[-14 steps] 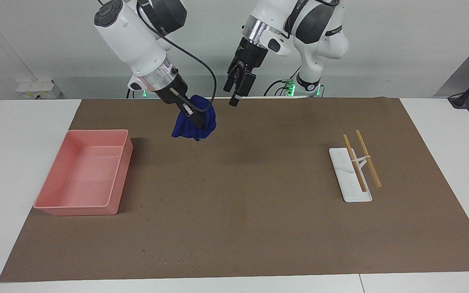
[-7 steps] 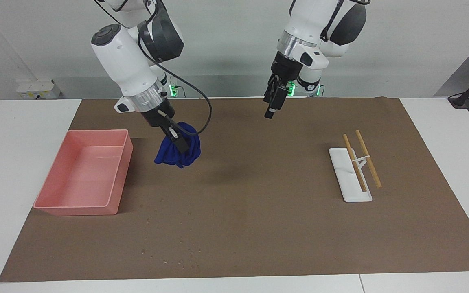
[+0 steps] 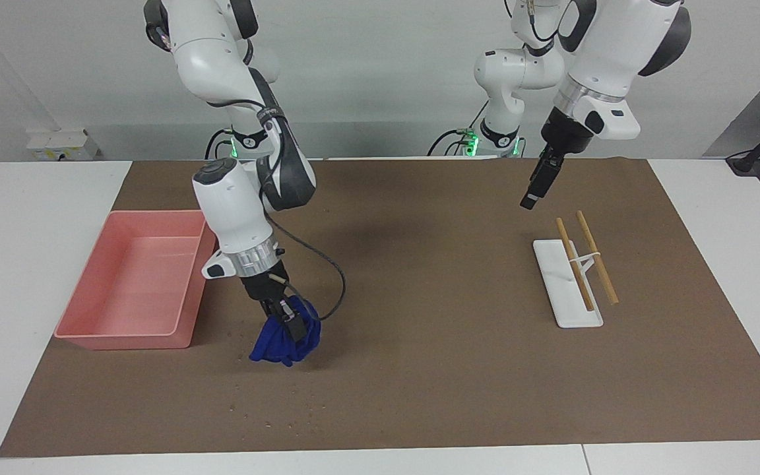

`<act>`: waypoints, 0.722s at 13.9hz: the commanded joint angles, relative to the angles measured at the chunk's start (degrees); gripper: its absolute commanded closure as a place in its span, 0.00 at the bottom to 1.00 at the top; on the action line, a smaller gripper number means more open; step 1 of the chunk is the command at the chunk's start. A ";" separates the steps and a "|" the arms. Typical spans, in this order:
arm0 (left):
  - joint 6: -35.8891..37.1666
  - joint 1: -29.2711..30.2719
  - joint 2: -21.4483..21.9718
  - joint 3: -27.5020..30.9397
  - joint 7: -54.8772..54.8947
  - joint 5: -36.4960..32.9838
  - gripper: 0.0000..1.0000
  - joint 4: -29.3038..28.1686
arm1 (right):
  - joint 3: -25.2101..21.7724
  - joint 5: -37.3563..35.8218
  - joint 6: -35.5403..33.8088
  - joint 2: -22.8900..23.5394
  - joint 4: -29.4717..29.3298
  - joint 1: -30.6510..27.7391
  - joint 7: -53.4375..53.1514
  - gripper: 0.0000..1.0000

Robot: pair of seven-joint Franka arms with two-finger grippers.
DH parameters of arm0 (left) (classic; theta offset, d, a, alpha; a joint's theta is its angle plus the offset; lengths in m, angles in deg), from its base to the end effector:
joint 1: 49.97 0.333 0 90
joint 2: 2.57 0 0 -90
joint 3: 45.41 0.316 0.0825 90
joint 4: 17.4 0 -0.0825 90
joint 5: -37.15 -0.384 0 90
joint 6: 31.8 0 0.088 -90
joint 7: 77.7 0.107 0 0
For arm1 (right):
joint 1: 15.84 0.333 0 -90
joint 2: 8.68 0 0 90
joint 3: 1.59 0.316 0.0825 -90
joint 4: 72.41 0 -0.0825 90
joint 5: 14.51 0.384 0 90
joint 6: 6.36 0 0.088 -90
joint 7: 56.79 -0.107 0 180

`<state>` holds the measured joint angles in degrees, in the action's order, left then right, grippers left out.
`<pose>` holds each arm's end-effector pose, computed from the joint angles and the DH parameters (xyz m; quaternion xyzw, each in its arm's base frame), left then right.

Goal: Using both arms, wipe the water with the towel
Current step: 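Withdraw the left gripper to the tray while the right gripper lifts the towel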

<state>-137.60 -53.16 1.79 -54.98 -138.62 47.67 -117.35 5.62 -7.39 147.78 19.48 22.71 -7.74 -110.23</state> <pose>0.5369 -0.1397 0.6099 0.8992 0.4202 0.0204 0.1199 0.6973 0.1724 0.3860 -0.8868 0.3716 -0.1815 0.2060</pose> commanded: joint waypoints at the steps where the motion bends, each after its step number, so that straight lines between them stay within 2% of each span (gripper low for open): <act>1: 1.91 4.14 2.67 -0.45 13.06 -0.41 0.00 -3.22 | 0.61 -1.85 6.94 5.75 -3.27 0.34 4.39 1.00; 3: 3.05 7.23 2.93 -0.45 22.72 -2.94 0.00 -3.23 | 0.61 -2.28 10.56 7.78 -2.21 0.87 7.98 1.00; 5: 3.49 7.41 2.93 -0.45 34.93 -9.53 0.00 -3.32 | 0.52 -2.11 9.96 7.79 -0.56 1.30 8.36 1.00; 7: 4.63 9.60 2.85 -0.19 43.30 -10.26 0.00 -2.97 | 0.61 -1.76 9.53 6.56 3.22 1.22 5.65 1.00; 10: 5.68 9.61 1.97 -0.10 50.98 -14.55 0.00 -1.74 | 0.52 -1.76 2.17 4.36 5.08 1.31 -3.40 1.00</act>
<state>-133.51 -43.95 3.17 -54.66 -91.59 35.79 -119.13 5.67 -7.96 154.13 27.15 24.93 -5.88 -108.52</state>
